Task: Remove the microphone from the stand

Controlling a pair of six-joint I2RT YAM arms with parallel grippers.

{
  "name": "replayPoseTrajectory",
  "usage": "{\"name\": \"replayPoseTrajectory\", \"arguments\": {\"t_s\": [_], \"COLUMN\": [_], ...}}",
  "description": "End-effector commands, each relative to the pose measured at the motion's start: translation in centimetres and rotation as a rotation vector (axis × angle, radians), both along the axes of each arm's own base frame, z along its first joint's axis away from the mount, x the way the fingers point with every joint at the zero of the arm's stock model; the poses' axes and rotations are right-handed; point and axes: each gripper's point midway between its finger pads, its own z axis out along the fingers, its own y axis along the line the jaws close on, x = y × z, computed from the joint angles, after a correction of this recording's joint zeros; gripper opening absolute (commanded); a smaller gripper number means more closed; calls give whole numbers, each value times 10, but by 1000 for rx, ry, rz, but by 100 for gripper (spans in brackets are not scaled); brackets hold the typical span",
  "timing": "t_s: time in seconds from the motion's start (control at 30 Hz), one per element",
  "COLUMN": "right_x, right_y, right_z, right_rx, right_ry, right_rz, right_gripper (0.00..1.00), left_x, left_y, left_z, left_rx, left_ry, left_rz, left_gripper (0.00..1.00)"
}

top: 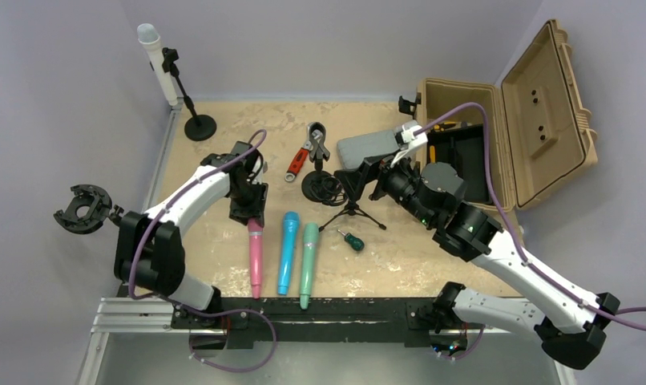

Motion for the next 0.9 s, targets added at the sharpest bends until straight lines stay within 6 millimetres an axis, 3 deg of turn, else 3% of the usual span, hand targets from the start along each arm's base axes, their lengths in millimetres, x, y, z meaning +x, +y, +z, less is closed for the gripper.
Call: {"name": "replayPoseTrajectory", "arguments": {"t_s": [0.0,0.07,0.17,0.3,0.43,0.57,0.67,0.77,0.87], "right_x": [-1,-2,-4,-6,-5,-5,-4,-2,-1], "right_y": [-8,-10,-13,-15,-14,-12,-10,-7,-4], "right_z": [14,14,13,13,13,15,17,15,14], "right_rx": [54,55,60,70,68,65,63,49,45], "right_ry": [-26,-24,-23,-25,-24,-29,-33,-29,-28], "right_rz": [-27,-32,-38,-39,-35,-29,-24,-20,-14], "right_gripper": [91,91,91,91,91,91,91,91,91], "left_x": [18,22,24,26,26,24,21,14,-1], "left_y": [-25,-31,-23,-16,-11,-3,11,43,98], "left_z": [-15,-23,-29,-22,-6,25,55,90,137], "left_rx": [-87,-106,-53,-13,-1,12,56,182,404], "left_ry": [17,30,34,12,-17,-87,-158,-260,-402], "left_rz": [55,65,86,102,102,102,124,208,372], "left_gripper": [0,0,2,37,57,75,77,77,78]}}
